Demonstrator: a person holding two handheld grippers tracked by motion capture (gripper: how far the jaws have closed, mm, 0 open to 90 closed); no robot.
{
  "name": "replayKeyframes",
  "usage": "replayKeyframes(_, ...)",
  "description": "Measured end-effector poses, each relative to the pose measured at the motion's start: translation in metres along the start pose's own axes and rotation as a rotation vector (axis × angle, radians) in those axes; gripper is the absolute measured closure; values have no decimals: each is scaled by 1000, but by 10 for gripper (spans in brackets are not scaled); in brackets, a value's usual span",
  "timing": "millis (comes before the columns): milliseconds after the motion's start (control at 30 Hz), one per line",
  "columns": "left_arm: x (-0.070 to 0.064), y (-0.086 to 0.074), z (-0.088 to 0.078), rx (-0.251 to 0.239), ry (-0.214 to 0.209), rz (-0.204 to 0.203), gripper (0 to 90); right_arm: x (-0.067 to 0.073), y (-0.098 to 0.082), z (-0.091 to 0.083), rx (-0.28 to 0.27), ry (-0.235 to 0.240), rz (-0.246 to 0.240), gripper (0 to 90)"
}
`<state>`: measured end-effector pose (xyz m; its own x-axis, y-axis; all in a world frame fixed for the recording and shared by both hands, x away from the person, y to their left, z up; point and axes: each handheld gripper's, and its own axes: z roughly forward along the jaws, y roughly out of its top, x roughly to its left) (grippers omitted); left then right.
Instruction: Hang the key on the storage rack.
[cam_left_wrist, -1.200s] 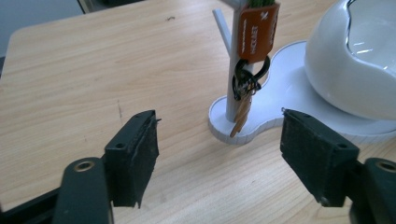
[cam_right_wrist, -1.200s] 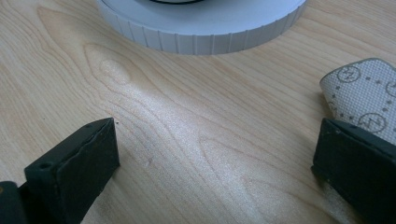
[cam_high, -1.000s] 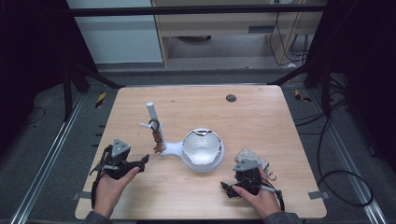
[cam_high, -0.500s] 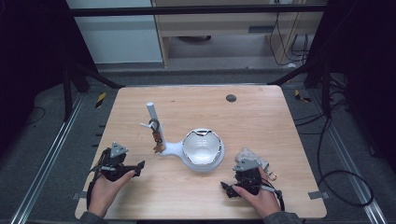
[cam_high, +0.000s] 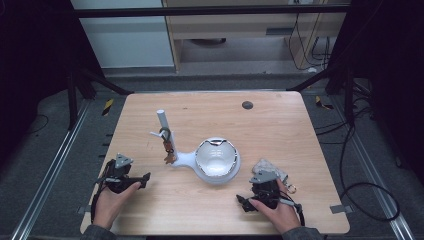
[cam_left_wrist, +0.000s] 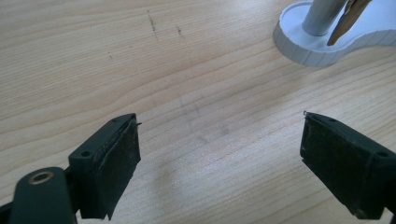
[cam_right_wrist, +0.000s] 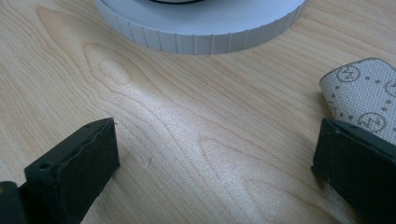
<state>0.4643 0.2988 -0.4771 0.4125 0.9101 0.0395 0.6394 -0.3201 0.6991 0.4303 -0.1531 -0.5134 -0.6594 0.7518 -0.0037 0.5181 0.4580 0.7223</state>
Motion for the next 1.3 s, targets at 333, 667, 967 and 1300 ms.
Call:
replayKeyframes(333, 0, -7, 11, 18, -20, -3, 109, -1, 0, 0, -1, -5, -4, 2)
replayKeyframes(667, 1, -18, 19, 11, -11, -19, 93, -1, -1, -1, 1, -5, -2, 2)
replayKeyframes(967, -1, -22, 22, -28, 0, -23, 35, -5, 6, -13, -36, 11, 54, 35)
replayKeyframes(1300, -3, -23, 21, -26, 5, -31, 34, -30, 22, -45, 33, -28, 33, 50)
